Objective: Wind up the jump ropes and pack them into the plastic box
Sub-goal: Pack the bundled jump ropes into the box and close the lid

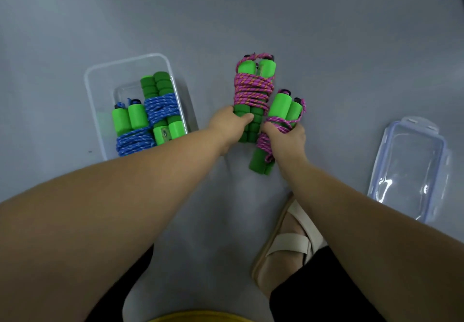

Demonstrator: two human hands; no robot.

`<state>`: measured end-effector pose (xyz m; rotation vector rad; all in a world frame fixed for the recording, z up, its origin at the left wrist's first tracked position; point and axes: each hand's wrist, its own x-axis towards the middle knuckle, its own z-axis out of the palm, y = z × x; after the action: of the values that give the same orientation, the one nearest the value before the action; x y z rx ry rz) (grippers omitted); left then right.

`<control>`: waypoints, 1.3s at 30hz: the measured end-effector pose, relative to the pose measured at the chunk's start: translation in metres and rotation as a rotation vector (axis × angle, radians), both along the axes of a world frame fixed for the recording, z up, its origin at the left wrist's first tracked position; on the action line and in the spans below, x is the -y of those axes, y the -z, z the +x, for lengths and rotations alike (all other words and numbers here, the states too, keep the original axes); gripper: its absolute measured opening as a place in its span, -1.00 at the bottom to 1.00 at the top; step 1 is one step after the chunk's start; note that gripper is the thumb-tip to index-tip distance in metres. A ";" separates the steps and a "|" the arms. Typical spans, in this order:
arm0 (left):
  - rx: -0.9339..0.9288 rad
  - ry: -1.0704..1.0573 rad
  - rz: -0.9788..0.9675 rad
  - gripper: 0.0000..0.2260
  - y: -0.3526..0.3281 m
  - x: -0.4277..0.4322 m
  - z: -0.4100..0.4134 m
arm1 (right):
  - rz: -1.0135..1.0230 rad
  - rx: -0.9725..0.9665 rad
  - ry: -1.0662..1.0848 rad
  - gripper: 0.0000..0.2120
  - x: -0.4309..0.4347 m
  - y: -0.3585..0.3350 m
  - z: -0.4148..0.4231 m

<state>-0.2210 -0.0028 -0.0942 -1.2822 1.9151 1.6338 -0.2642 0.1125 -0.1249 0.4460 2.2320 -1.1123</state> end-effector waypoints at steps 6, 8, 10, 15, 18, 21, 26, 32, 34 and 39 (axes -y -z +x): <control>-0.144 -0.160 -0.031 -0.70 -0.050 0.075 0.066 | -0.274 -0.018 -0.243 -0.46 0.074 -0.041 0.025; -0.156 -0.195 -0.013 -0.67 -0.059 0.100 0.090 | -0.272 -0.021 -0.316 -0.42 0.099 -0.045 0.038; -0.128 -0.242 -0.022 -0.67 -0.061 0.122 0.119 | -0.233 -0.029 -0.391 -0.28 0.124 -0.047 0.057; -0.112 -0.490 -0.004 -0.74 -0.047 0.144 0.172 | 0.003 -0.135 -0.795 -0.18 0.149 -0.066 0.100; -0.111 -0.563 0.002 -0.74 -0.036 0.146 0.186 | 0.270 -0.243 -1.071 -0.02 0.152 -0.060 0.112; -0.119 -0.567 -0.002 -0.74 -0.026 0.146 0.188 | 0.421 -0.323 -1.169 -0.01 0.151 -0.053 0.113; -0.135 -0.514 0.007 -0.50 -0.023 0.142 0.183 | 0.411 -0.378 -1.083 -0.01 0.153 -0.054 0.112; -0.105 -0.440 0.025 -0.54 -0.020 0.133 0.184 | 0.439 -0.411 -1.028 -0.04 0.152 -0.046 0.105; -0.083 -0.416 -0.004 -0.67 -0.019 0.132 0.183 | 0.455 -0.400 -1.067 -0.06 0.149 -0.045 0.108; -0.069 -0.382 -0.060 -0.69 -0.013 0.131 0.181 | 0.477 -0.533 -1.223 -0.05 0.139 -0.056 0.107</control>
<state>-0.0402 -0.1341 -0.0811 -1.7223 1.8543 1.8279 -0.1574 -0.0265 -0.0691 -1.0544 2.4827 -0.0199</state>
